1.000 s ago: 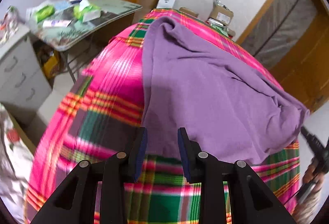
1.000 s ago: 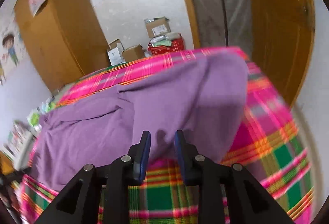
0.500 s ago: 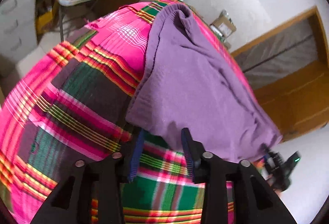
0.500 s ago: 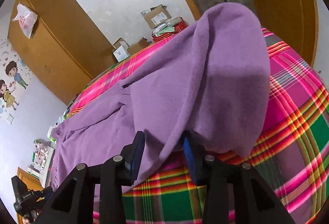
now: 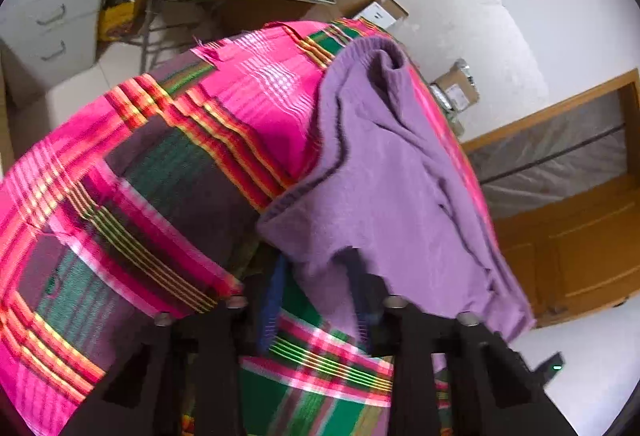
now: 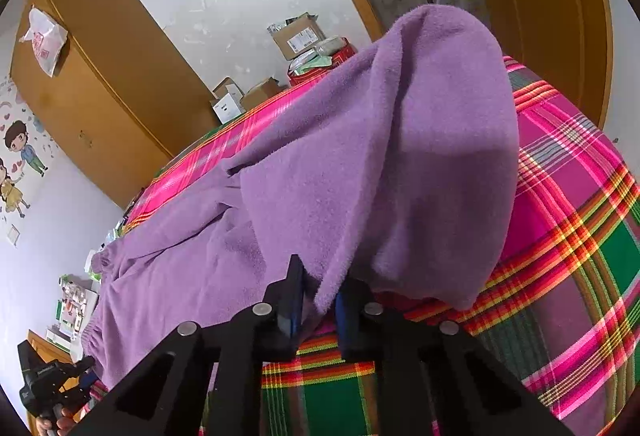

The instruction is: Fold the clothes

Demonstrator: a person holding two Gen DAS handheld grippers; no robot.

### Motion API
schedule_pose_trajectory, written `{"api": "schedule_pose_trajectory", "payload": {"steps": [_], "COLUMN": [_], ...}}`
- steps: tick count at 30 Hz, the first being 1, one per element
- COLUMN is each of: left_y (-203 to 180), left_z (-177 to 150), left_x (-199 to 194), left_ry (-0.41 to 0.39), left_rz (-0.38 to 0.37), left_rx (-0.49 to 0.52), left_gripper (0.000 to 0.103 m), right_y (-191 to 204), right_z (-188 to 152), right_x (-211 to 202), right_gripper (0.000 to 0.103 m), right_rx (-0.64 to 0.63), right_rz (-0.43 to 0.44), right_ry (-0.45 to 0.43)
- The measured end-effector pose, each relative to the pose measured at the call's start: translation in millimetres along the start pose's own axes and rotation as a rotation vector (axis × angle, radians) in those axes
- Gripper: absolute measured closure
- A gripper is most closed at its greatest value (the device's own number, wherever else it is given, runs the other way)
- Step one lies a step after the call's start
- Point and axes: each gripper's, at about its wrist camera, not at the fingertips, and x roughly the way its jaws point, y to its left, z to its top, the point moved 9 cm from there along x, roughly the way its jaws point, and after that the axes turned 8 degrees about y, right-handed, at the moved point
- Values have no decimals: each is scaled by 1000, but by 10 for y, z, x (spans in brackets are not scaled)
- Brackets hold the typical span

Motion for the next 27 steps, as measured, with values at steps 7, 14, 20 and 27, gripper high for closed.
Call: {"api": "schedule_pose_trajectory", "payload": {"steps": [7, 14, 20, 27], "left_y": [46, 12, 56, -23], "left_z": [52, 61, 47, -115], "left_x": [-72, -220, -347, -446], "left_ry": [-19, -52, -70, -73], "left_rz": [-45, -89, -107, -112], "left_rx": [-17, 0, 5, 56], "left_gripper": [94, 95, 96, 96], "right_y": [61, 60, 49, -20], "right_z": [-84, -202, -261, -279], "right_x": [-237, -526, -663, -721], "right_gripper": [92, 92, 92, 92], "right_rx": [1, 23, 30, 54], "right_rz": [26, 56, 56, 46], "right_ry": [-27, -50, -53, -57]}}
